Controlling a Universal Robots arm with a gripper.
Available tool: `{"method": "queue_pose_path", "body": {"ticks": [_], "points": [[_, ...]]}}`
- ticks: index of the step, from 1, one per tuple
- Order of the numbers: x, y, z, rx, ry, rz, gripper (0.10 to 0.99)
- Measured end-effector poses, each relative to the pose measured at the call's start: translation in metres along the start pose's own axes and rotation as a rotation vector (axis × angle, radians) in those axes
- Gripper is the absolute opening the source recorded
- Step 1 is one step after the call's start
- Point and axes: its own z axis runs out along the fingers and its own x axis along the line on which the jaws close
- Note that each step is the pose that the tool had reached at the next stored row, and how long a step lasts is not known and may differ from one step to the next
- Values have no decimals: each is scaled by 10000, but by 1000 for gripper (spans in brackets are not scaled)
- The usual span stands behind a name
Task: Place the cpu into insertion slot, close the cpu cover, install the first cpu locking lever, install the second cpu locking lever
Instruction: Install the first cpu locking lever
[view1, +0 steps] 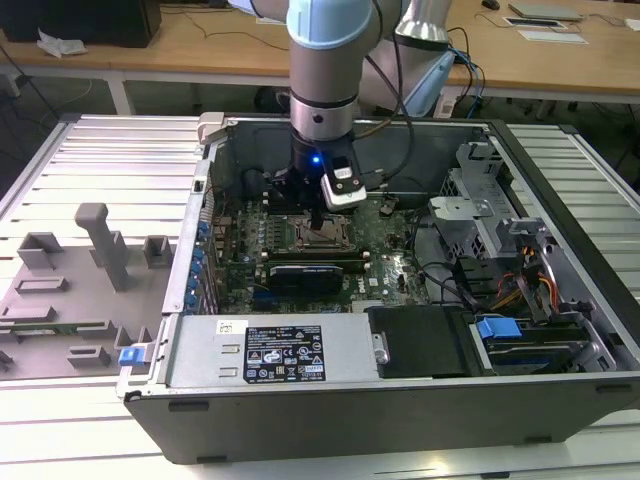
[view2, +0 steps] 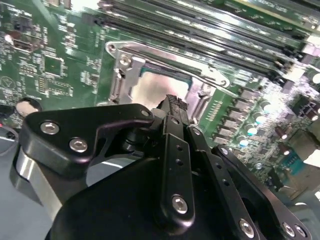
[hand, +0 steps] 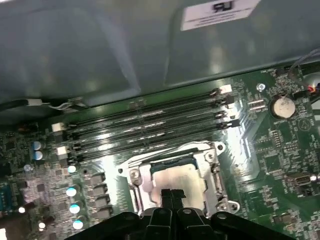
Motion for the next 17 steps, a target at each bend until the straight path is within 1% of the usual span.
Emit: {"method": "queue_pose_path", "body": {"ticks": [2, 3, 7, 8, 9, 10, 12, 14, 15, 17], "points": [[-42, 10, 1, 7, 45, -96, 106], [-50, 11, 1, 8, 61, -266, 106], [-50, 11, 1, 3, 124, -1107, 106], [-50, 12, 2, 8, 143, -1415, 106], [-51, 12, 1, 90, 142, -1566, 106], [-51, 12, -7, 224, 126, -1625, 106], [-51, 14, -35, 441, 98, -1678, 106], [-52, 19, -99, 448, 98, -1734, 106], [-52, 23, -148, 449, 101, -1787, 106], [-52, 26, -189, 448, 103, -1829, 106]]}}
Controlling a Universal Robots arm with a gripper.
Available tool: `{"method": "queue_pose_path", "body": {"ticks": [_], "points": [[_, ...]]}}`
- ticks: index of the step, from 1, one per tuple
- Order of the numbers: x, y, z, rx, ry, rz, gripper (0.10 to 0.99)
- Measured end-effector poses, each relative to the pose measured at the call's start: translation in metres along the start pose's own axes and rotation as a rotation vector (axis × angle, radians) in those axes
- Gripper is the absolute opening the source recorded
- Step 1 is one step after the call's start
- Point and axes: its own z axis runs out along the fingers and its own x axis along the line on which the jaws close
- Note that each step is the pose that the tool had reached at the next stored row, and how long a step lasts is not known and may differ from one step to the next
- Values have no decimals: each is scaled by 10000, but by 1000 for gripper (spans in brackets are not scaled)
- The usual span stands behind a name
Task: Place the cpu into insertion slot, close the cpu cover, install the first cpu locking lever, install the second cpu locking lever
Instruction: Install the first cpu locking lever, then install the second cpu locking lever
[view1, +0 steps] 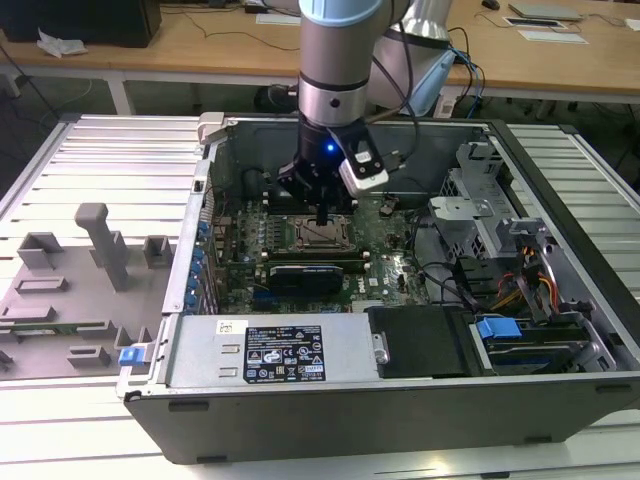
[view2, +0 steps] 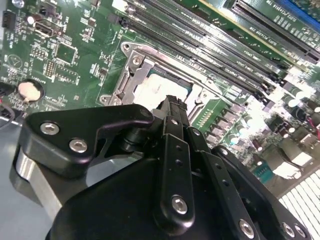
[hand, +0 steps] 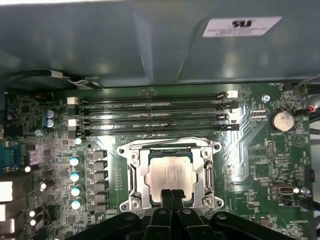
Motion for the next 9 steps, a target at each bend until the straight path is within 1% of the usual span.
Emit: {"method": "queue_pose_path", "body": {"ticks": [3, 9], "points": [[0, 1, -38, -2, 1, -51, 106], [0, 1, -38, 0, 2, -63, 106]]}}
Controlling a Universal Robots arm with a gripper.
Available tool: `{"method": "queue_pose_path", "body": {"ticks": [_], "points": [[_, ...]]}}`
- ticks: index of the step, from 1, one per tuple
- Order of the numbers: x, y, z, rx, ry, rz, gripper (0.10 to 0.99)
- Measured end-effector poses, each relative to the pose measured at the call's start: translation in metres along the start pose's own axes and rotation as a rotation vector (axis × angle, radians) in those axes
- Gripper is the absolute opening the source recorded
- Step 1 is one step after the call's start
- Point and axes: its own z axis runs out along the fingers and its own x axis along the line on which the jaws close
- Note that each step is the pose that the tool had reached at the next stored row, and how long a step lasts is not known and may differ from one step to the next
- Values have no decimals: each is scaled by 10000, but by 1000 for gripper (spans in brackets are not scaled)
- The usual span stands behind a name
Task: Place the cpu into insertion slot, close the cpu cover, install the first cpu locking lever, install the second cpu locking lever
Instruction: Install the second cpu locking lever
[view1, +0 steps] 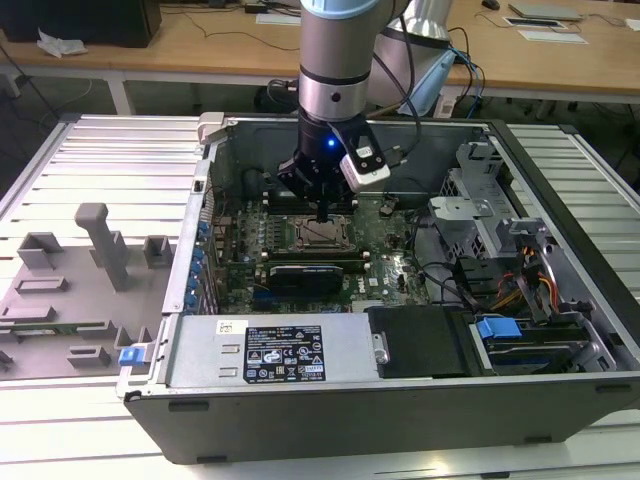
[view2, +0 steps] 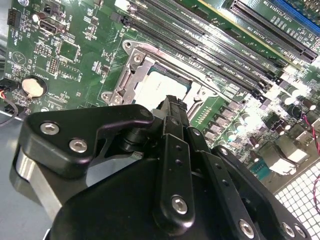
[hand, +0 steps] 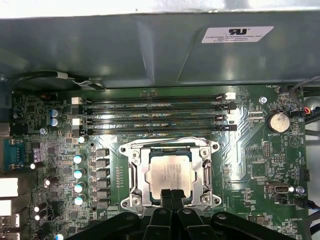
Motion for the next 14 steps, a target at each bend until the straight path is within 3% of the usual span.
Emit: {"method": "queue_pose_path", "body": {"ticks": [14], "points": [[-1, -29, -28, 0, 0, 1, 106]]}}
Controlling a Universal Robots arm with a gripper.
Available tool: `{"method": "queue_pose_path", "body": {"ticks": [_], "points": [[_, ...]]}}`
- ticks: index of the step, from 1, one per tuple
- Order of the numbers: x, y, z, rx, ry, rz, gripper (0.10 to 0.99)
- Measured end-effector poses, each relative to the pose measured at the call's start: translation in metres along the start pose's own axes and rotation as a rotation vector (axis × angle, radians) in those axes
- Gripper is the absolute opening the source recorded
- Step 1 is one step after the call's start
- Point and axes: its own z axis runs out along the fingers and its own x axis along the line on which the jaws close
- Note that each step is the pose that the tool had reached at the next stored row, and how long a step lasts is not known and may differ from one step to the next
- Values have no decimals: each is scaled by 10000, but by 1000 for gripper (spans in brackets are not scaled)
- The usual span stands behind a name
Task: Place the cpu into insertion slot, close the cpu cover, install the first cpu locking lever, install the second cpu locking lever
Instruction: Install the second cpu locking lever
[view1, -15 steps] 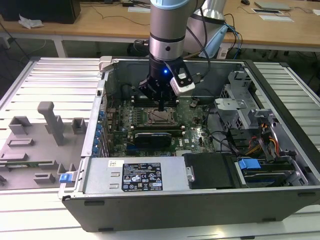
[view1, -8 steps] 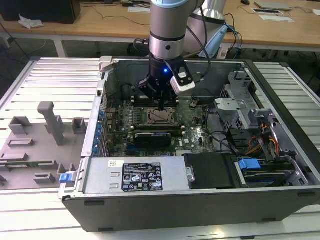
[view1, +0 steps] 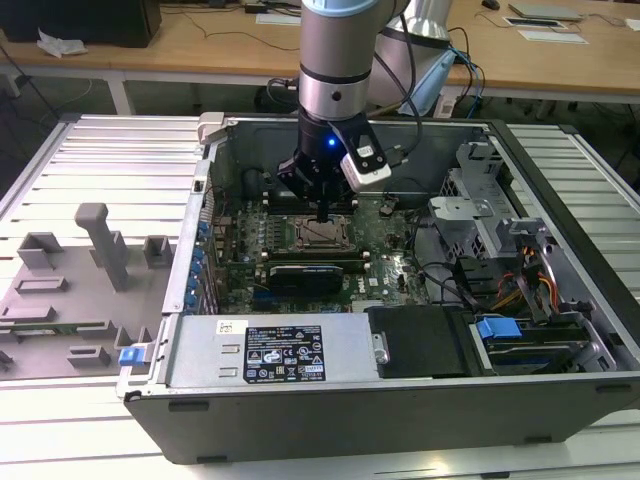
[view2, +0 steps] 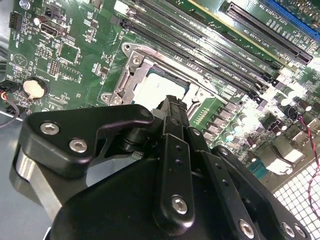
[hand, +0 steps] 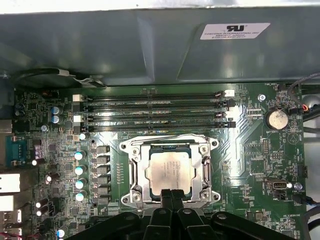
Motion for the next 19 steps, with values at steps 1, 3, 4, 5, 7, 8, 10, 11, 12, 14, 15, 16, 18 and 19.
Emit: {"method": "queue_pose_path", "body": {"ticks": [1, 3, 4, 5, 7, 8, 10, 11, 12, 14, 15, 16, 18, 19], "points": [[0, -1, 0, -1, 0, -1, 106], [-1, -12, -1, 1, 1, -4, 106], [-1, -19, -1, 1, 0, -1, 106], [-1, -29, -1, 0, 0, -2, 106], [-2, -51, -1, -1, 0, -1, 106], [-2, -62, -2, 0, 0, -1, 106], [-3, -91, -3, 1, 0, -2, 106], [-4, -105, -3, 1, 1, -1, 106], [-4, -126, -4, 0, 0, -1, 106], [-5, -153, -4, -1, 0, -1, 106], [-6, -163, -5, -1, -1, -1, 106], [-6, -163, -6, 0, 0, 0, 106], [-6, -163, -41, 0, 1, -1, 106], [-7, -166, -53, -1, 0, -2, 106]]}}
